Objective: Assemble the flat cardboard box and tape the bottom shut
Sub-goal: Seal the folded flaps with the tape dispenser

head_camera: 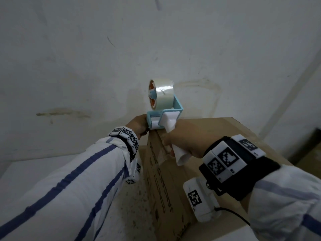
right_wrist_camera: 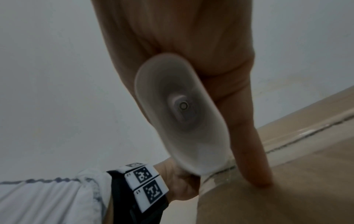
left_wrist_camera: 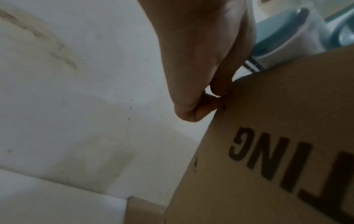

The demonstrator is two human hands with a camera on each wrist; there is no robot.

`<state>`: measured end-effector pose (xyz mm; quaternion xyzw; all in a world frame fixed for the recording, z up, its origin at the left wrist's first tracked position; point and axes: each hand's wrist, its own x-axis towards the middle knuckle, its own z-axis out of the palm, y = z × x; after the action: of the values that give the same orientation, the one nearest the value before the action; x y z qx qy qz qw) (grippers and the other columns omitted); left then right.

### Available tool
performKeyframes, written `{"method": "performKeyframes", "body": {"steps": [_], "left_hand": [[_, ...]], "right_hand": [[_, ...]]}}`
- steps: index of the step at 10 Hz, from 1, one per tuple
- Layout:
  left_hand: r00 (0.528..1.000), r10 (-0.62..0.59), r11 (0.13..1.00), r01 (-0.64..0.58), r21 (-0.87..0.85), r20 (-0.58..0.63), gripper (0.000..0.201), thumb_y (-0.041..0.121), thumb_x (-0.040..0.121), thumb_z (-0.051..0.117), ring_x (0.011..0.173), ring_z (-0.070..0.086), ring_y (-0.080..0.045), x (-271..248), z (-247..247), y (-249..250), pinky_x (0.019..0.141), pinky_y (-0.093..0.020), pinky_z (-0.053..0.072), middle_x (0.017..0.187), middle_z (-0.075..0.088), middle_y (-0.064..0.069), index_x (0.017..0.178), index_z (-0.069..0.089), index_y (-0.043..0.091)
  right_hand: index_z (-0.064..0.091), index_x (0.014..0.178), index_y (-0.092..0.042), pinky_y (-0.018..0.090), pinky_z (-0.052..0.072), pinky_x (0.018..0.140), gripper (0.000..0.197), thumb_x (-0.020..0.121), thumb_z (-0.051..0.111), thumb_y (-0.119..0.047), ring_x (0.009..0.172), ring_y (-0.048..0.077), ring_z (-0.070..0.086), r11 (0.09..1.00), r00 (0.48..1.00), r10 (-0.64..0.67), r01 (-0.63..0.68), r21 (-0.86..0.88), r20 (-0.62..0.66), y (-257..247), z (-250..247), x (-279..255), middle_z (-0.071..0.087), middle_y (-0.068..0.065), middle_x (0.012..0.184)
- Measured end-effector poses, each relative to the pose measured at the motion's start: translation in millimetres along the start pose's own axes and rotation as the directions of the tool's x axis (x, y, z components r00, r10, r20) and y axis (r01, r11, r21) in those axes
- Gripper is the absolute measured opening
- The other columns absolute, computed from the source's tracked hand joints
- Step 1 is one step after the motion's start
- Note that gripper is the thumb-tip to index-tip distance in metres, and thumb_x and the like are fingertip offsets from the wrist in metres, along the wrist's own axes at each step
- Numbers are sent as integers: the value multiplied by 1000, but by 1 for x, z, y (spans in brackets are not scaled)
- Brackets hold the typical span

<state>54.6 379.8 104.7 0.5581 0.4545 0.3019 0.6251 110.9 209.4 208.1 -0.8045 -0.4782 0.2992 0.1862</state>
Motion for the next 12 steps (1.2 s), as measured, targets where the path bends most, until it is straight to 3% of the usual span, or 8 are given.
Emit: {"method": "performKeyframes", "body": {"steps": [1,2,5,7,8,9,10,12], "left_hand": [[999,47,978,-47,204,8,33,9,95,43,102,55,-33,-8,2,0,88,-41,46,122,58,-22,127,53,6],[995,91,941,-73,331,-38,37,8,97,41,122,50,-36,-8,2,-6,105,-43,41,136,52,-19,133,49,6],[994,87,871,-48,489,-59,38,7,101,32,128,46,-31,-27,-2,0,103,-30,34,141,47,-18,135,46,1],[982,189,981,-189,-42,-23,35,2,87,51,109,59,-34,-11,0,-15,104,-47,44,122,60,-25,121,59,1],[975,223,975,-222,3,-1,35,9,87,55,113,58,-34,-13,0,-18,103,-50,45,121,63,-17,121,62,13],[977,208,976,-211,58,43,37,25,89,52,115,56,-27,-21,-1,-17,101,-45,43,128,61,-8,126,56,26],[985,158,986,-154,-64,70,42,30,87,57,121,51,-23,-25,-3,-24,102,-43,36,132,58,0,128,54,33],[968,231,965,-240,101,96,42,22,95,51,131,42,-24,-34,-5,-22,107,-36,30,142,49,-5,136,46,23]], "right_hand": [[55,100,-3,50,54,90,22,81,62,-11,106,37,63,999,1000,24,-24,31,-4,0,1,1,64,20,110],[52,73,-12,49,54,91,12,80,62,-13,106,39,64,999,1000,-8,9,43,-14,1,3,3,64,16,99],[59,85,-7,53,56,85,28,61,61,-20,94,39,69,996,1000,26,-26,80,-1,5,3,3,70,22,101],[52,79,-14,51,55,88,17,72,66,-18,101,38,65,995,999,33,-29,93,-40,9,0,1,68,20,104],[53,79,-14,51,55,88,12,78,64,-16,103,40,65,996,1000,9,-7,94,-21,6,1,0,65,18,101],[50,108,-8,50,52,94,26,86,60,-18,110,36,60,995,1000,21,-19,96,-15,5,4,2,60,16,107],[50,88,-12,50,51,94,13,87,58,-21,110,36,61,996,1000,10,-8,88,-23,2,5,0,61,16,106],[52,93,-13,49,51,95,13,90,52,-26,110,36,62,999,999,-42,43,19,-25,-4,10,-6,63,15,107]]}}
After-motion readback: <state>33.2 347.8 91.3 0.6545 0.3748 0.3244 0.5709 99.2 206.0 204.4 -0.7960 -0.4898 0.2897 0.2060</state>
